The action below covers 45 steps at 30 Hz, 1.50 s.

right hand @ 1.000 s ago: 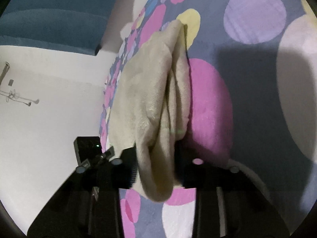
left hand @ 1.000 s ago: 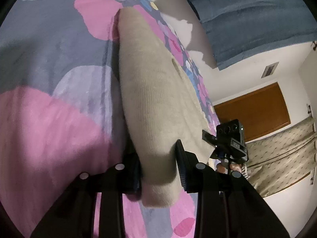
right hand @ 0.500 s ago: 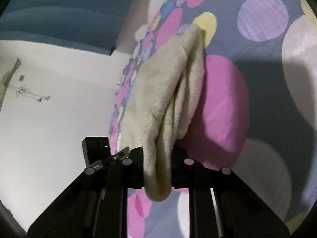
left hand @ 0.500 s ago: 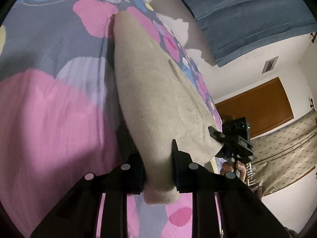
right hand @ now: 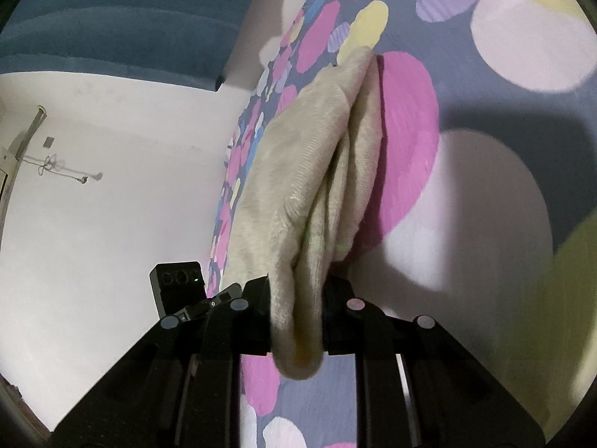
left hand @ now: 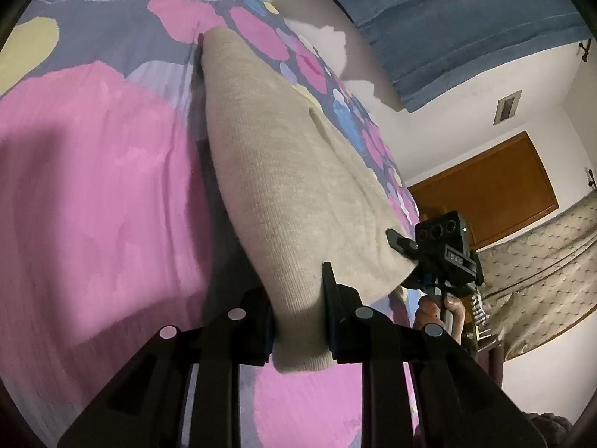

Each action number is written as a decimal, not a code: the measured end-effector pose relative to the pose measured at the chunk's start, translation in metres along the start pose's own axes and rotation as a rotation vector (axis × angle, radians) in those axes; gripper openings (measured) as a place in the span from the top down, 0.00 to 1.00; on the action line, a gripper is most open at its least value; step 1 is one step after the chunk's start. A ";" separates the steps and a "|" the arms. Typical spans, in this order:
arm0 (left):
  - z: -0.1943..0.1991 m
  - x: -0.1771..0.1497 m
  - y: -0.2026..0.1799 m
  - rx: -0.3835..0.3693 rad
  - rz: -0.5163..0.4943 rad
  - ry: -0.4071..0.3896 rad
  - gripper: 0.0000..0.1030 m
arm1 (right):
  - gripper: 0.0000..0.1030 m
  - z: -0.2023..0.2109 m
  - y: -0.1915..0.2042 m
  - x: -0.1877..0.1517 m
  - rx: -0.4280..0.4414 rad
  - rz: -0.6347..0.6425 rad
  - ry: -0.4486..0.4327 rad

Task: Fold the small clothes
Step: 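Hold the beige sweater bundle end with both grippers and press it flat, then open the left gripper and release the sweater while the right gripper keeps holding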

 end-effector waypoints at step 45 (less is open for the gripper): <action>0.037 -0.014 -0.008 0.015 -0.096 -0.069 0.55 | 0.61 0.032 -0.004 -0.007 -0.007 -0.026 -0.070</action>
Point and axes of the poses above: each gripper's, at about its wrist camera, not at the fingertips, and z roughly against the way its jaws point, y to its left, x to its top, the point moved 8 cm from there along -z, roughly the way its jaws point, and after that the axes turned 12 degrees about x, right-handed, at the moved point
